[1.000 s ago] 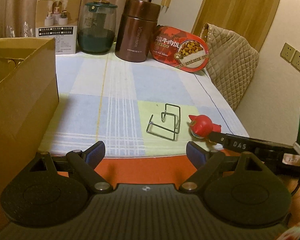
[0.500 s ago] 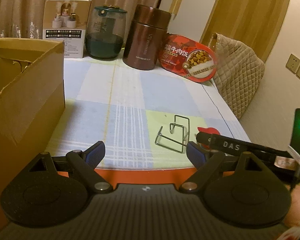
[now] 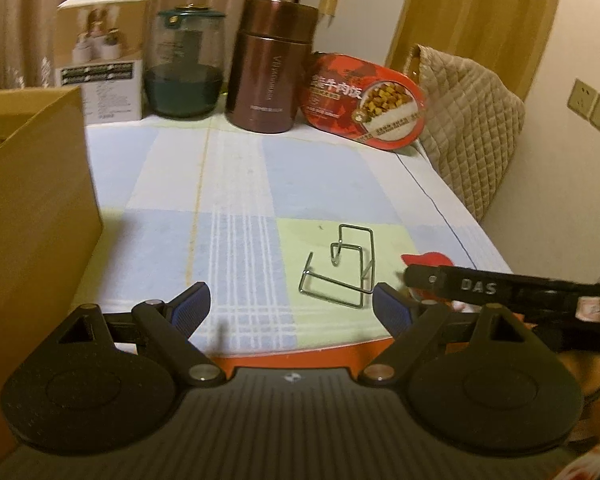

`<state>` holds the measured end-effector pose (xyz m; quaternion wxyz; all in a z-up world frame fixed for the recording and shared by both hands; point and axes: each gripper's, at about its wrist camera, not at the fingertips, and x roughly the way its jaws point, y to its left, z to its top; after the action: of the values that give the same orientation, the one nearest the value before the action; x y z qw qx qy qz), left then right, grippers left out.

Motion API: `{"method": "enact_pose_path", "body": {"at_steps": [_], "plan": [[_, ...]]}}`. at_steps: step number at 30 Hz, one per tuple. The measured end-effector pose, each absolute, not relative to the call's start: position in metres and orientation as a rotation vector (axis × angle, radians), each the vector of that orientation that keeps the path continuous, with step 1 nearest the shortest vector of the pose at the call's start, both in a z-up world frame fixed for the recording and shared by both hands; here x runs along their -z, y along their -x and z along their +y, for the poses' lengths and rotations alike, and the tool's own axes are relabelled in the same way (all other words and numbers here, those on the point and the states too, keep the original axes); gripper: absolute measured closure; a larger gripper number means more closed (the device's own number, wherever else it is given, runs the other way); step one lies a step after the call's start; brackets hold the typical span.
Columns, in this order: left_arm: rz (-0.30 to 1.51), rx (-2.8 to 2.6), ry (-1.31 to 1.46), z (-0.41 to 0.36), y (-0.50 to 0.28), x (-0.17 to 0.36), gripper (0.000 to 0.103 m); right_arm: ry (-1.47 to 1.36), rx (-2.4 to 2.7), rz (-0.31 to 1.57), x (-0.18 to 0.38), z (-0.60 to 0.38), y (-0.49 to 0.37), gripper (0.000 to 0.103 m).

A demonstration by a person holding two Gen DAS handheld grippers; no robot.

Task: Organize rigid objects
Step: 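Close the left tool on the bent wire stand while the right tool holds the figurine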

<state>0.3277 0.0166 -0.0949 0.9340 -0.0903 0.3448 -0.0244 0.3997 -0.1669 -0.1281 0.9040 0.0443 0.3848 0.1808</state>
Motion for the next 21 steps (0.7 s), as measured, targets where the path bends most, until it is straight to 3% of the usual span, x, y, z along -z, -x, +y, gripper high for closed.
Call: {"method": "enact_pose_path", "body": {"at_steps": [12,17,21], "plan": [[0.674,0.149,0.042,-0.022,-0.366,0.119,0.02,-0.166,-0.296,0.798,0.122,-0.207,-0.401,0.039],[0.641,0.16,-0.035,-0.036,-0.379,0.127,0.03,-0.174,-0.302,0.799,0.121,-0.208,-0.401,0.039],[0.653,0.155,-0.041,-0.038,-0.385,0.133,0.046,-0.175,-0.306,0.799,0.12,-0.206,-0.401,0.039]]}}
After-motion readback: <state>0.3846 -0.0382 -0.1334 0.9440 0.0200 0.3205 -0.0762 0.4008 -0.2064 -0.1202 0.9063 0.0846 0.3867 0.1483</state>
